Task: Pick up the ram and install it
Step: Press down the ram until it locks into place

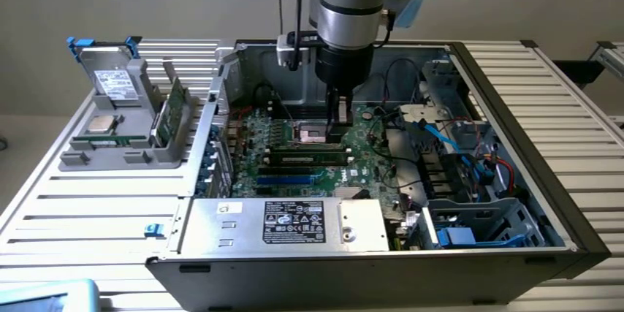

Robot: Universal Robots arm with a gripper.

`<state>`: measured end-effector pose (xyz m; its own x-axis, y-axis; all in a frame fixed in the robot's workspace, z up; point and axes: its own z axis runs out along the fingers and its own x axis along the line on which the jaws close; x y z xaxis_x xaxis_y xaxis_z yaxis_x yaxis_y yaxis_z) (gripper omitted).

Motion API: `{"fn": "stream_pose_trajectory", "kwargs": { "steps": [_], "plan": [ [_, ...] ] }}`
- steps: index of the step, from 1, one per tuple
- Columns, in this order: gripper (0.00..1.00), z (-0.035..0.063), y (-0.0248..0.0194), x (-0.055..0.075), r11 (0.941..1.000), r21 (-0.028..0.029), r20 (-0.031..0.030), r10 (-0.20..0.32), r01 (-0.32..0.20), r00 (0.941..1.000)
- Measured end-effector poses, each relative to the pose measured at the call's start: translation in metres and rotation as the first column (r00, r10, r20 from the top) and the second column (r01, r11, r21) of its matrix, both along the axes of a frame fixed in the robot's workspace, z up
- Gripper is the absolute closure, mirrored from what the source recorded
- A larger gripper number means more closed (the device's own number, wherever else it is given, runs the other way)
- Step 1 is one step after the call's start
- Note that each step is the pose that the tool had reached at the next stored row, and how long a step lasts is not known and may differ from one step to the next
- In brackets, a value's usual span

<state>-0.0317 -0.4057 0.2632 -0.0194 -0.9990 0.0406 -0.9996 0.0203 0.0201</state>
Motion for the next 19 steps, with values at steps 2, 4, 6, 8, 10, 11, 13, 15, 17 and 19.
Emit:
{"fn": "stream_pose_trajectory", "kwargs": {
  "steps": [2,4,6,8,10,11,13,15,17,19],
  "plan": [
    [0.79,0.0,0.0,0.0,1.0,0.0,0.0,0.0,0.0,1.0],
    [0.81,0.0,0.0,0.0,1.0,0.0,0.0,0.0,0.0,1.0],
    [0.88,0.0,0.0,0.0,1.0,0.0,0.0,0.0,0.0,1.0],
    [0.89,0.0,0.0,0.0,1.0,0.0,0.0,0.0,0.0,1.0],
    [0.89,-0.0002,0.0,0.002,1.0,-0.0002,0.0,0.0,0.0,1.0],
    [0.89,-0.0005,0.0,0.004,1.0,-0.0001,0.0,0.0,0.0,1.0],
    [0.89,-0.0027,0.0,0.008,1.0,-0.0001,0.0001,0.0,0.0,1.0],
    [0.89,-0.0064,0.0,0.008,1.0,-0.0001,0.0001,0.0,0.0,1.0],
    [0.89,-0.01,0.0,0.008,1.0,-0.0001,0.0,-0.001,0.001,1.0],
    [0.89,-0.0137,0.0,0.007,1.0,0.0,0.0001,-0.001,0.001,1.0]
  ]
}}
